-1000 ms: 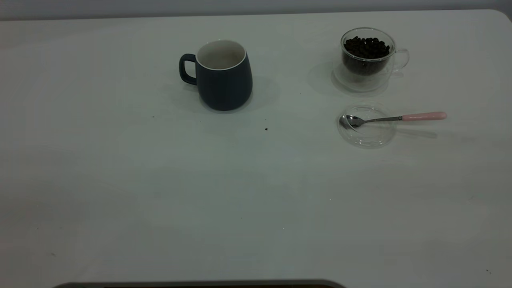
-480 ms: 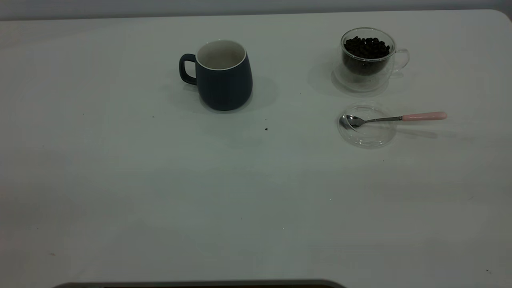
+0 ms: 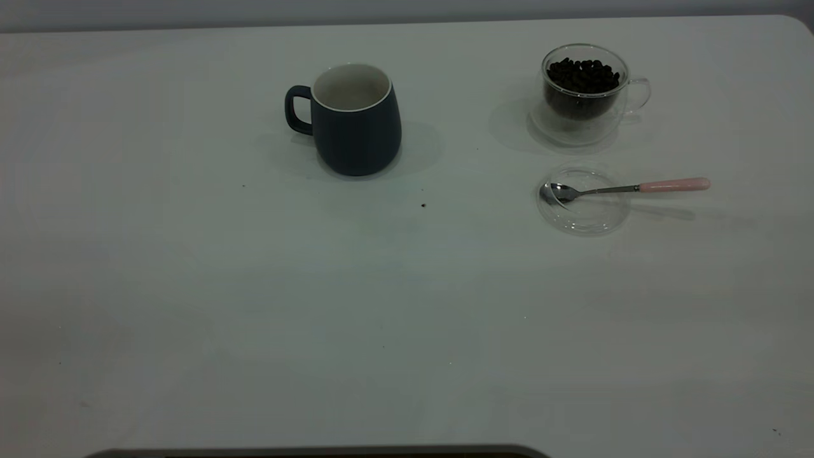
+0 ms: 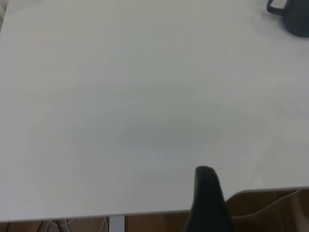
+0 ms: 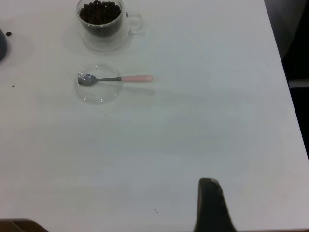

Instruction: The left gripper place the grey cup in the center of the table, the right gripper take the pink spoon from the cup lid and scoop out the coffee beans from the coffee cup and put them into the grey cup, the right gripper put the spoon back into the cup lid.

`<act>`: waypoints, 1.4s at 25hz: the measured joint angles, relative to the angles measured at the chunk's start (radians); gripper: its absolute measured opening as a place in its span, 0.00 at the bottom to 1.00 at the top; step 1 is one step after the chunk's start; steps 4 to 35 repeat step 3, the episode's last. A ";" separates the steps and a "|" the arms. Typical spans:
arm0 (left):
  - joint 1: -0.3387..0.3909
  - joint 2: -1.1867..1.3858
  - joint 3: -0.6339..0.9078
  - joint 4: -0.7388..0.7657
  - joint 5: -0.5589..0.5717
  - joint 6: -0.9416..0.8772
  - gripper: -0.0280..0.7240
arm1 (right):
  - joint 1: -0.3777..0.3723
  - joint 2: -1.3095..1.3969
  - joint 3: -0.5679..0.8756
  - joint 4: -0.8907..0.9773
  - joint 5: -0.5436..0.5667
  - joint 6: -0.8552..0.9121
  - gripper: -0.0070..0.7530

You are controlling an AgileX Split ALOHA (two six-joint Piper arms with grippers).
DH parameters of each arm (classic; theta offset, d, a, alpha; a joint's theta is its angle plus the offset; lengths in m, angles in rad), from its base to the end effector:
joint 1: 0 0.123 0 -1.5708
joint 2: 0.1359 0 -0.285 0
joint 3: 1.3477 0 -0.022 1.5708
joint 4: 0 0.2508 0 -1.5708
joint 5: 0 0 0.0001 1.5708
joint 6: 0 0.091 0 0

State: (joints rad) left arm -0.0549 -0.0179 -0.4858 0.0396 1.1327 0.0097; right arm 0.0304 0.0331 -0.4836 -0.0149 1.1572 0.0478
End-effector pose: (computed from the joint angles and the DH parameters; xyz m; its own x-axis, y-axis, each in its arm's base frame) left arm -0.0089 0.0038 0.2676 -0.5138 0.0548 -0.8561 0.0378 0.9984 0.0412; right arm -0.0027 -0.0013 0.2654 -0.5806 0.0242 -0.8138 0.0050 0.9996 0.0261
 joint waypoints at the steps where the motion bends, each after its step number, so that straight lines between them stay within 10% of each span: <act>1: 0.000 0.000 0.000 0.000 0.000 0.000 0.82 | 0.000 0.000 0.000 0.000 0.000 0.000 0.70; 35: 0.000 0.000 0.000 0.000 0.000 0.000 0.82 | 0.000 0.000 0.000 0.000 0.000 0.000 0.69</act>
